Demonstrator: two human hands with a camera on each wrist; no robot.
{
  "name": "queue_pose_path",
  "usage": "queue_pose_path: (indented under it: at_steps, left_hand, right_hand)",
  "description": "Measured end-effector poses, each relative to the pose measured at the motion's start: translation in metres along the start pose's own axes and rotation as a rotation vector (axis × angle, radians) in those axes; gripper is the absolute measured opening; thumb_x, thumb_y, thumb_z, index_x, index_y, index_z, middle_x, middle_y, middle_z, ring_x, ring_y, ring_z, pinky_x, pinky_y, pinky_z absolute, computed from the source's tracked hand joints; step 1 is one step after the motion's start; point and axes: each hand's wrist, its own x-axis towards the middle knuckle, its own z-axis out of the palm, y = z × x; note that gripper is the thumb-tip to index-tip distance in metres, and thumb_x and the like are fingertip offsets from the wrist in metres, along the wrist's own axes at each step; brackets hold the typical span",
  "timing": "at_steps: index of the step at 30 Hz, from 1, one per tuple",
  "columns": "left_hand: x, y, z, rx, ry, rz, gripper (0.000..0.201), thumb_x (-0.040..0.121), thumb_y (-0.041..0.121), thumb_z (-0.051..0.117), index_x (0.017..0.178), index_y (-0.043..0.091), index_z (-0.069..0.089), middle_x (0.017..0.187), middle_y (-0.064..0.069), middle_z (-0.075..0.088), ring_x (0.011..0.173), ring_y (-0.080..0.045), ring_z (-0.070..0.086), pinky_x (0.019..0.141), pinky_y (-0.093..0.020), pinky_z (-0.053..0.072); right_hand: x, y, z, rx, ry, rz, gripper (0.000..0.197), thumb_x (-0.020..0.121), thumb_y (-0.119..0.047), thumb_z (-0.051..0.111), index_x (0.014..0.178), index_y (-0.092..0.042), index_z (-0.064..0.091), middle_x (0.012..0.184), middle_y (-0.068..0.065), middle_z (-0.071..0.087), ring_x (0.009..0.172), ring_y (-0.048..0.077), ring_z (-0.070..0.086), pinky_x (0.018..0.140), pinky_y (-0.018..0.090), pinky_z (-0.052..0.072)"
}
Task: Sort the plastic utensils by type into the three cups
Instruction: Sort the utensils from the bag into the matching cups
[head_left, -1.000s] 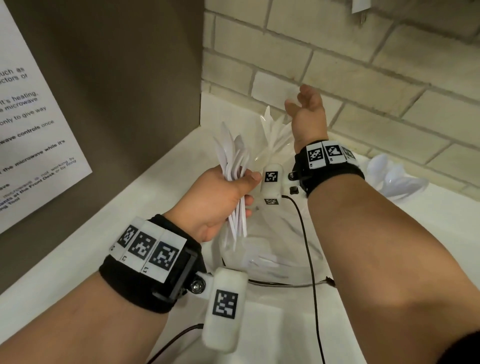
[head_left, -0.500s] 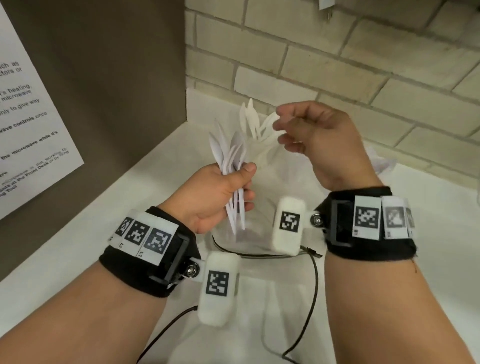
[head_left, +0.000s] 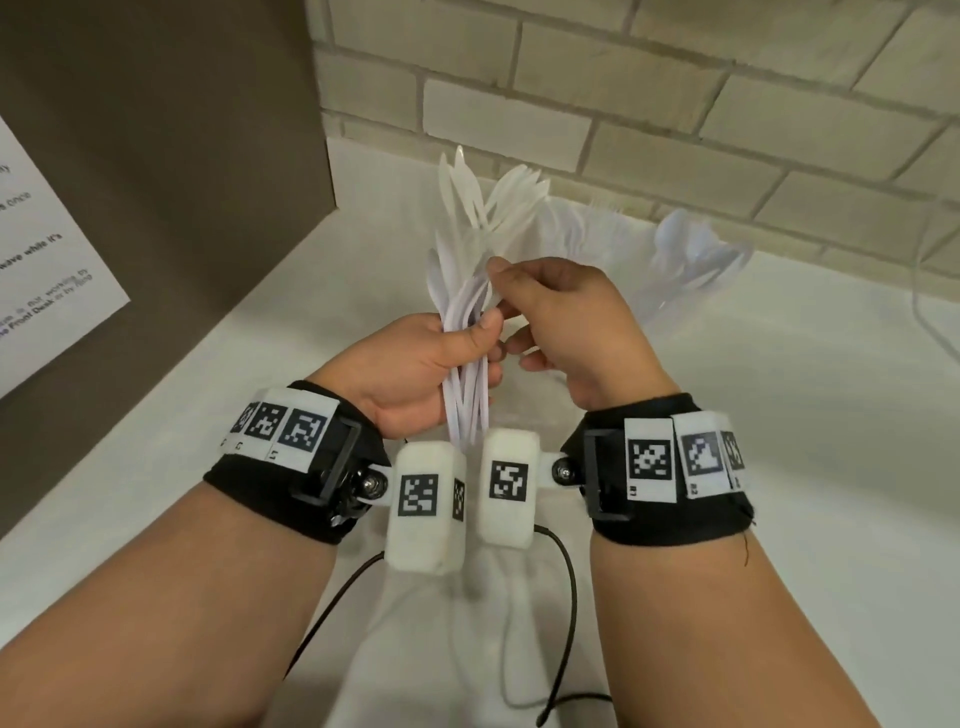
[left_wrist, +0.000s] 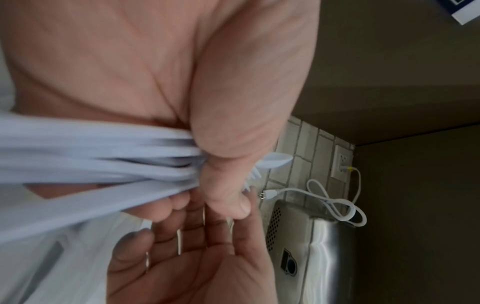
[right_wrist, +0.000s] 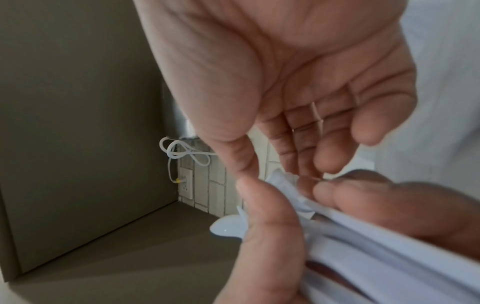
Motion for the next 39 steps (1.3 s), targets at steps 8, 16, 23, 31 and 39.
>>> queue_pose_path:
  at_steps: [8,16,23,31,39]
  left_hand:
    - [-0.004,0.002,-0.002,0.025,0.033,-0.033,0.016,0.088,0.028,0.055,0.086,0.013,0.061,0.077,-0.003,0.06,0.069,-0.017,0.062,0.075,-0.039,0.048]
    - [-0.004,-0.001,-0.005,0.056,-0.045,-0.016,0.018,0.082,0.031,0.061,0.084,0.014,0.056,0.072,-0.001,0.049,0.063,-0.013,0.056,0.065,-0.032,0.054]
    - [-0.006,-0.002,-0.011,0.04,-0.198,-0.053,0.058,0.057,0.037,0.088,0.096,0.007,0.059,0.077,-0.004,0.051,0.067,-0.014,0.056,0.067,-0.033,0.056]
    - [-0.004,-0.005,-0.011,0.057,-0.153,-0.026,0.077,0.049,0.05,0.087,0.103,0.004,0.057,0.075,-0.003,0.055,0.066,-0.015,0.054,0.063,-0.031,0.054]
    - [-0.007,-0.002,-0.002,0.043,-0.052,-0.007,0.061,0.084,0.06,0.04,0.123,0.017,0.057,0.078,0.004,0.062,0.073,-0.013,0.057,0.066,-0.032,0.052]
  right_hand:
    - [0.002,0.01,0.006,0.226,0.248,-0.087,0.018,0.101,-0.021,0.04,0.105,-0.01,0.053,0.075,0.004,0.07,0.068,0.022,0.07,0.068,0.036,0.059]
    - [-0.005,0.012,0.0,0.07,-0.024,-0.234,0.018,0.092,-0.016,0.061,0.11,-0.016,0.056,0.07,-0.003,0.061,0.041,0.004,0.048,0.042,0.021,0.039]
    - [-0.006,0.016,-0.001,0.089,-0.063,-0.237,0.005,0.087,-0.01,0.067,0.088,-0.015,0.065,0.058,-0.01,0.061,0.042,0.0,0.049,0.042,0.014,0.038]
    - [-0.004,0.019,0.004,0.043,-0.044,-0.269,0.009,0.089,-0.01,0.064,0.096,-0.015,0.062,0.072,-0.005,0.061,0.051,0.0,0.054,0.049,0.016,0.042]
    - [0.0,0.024,0.006,0.034,0.018,-0.301,0.005,0.087,-0.014,0.067,0.089,-0.018,0.066,0.073,-0.006,0.066,0.06,0.004,0.059,0.05,0.015,0.042]
